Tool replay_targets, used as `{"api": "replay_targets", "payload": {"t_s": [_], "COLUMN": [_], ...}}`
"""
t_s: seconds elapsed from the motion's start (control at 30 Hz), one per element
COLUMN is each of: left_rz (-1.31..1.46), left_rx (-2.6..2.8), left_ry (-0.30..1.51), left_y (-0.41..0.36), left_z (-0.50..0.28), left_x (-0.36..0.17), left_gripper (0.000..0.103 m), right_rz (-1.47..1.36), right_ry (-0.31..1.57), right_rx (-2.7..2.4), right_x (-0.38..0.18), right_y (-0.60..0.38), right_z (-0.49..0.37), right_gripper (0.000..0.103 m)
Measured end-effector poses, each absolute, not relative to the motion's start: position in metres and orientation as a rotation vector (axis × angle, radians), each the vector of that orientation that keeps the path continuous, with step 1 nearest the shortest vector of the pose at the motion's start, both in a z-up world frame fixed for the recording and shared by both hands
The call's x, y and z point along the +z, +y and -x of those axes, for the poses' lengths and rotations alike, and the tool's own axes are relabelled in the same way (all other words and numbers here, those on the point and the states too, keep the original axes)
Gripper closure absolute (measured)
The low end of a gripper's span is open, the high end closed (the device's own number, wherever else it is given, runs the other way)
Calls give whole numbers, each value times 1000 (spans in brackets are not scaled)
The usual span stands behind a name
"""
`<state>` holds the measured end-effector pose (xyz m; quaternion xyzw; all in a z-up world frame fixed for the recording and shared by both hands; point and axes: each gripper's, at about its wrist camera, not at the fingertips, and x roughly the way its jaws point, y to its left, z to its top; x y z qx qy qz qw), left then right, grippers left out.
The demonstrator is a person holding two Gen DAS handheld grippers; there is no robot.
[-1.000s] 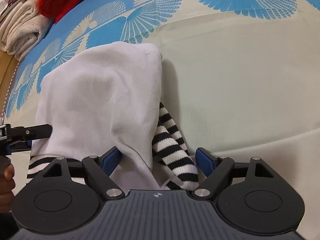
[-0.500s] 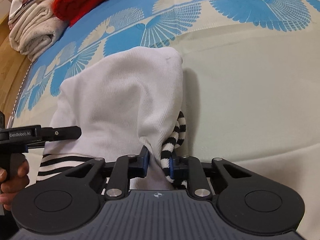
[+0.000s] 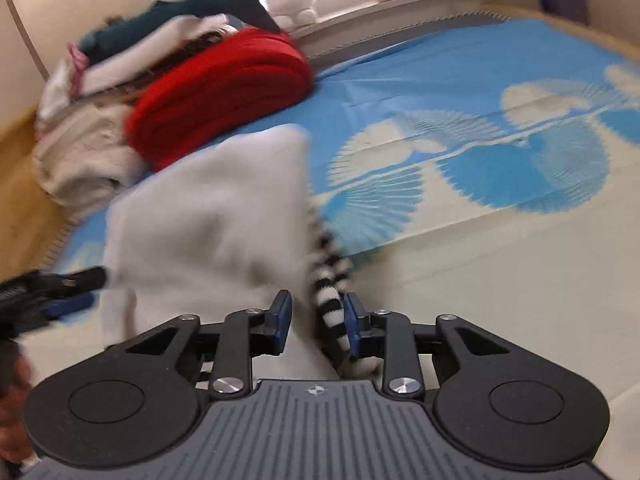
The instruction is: Fold small clothes
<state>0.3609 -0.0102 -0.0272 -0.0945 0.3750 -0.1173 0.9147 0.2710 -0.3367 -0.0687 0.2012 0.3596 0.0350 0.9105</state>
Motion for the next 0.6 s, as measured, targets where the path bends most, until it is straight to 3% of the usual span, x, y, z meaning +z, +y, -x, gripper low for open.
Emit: {"api": "replay_targets", "payload": {"t_s": [0.13,0.37,0.43,0.47,0.53,0.6], "left_rz": [279,409,470,465,441,394], "left_rx": [-249,-245,-245,-251,-271,-282], "left_ry": [868,1240,1249,1244,1217,1165], "left_y": [12,16,23,23,24,26], "left_z": [-360,-364,-364,-364,-363,-362], "left_x": [-36,-96,-103,-103,-99,-90], "left_gripper": [23,19,20,24,47,56], "right_rz": [-453,-425,-453,-475,-491,-536], "right_ry": [870,1089,1099,1099,1084,1101], "right_rx": [171,119,130,146,155,173], "right_x": [-82,-112,-115,-115,-110,-108], "right_y": [-339,-326,-327,-329,-331,-336], "right_z": [-275,-280,-279,-278,-273,-270], "right_gripper": [64,61,79,98,99,99]}}
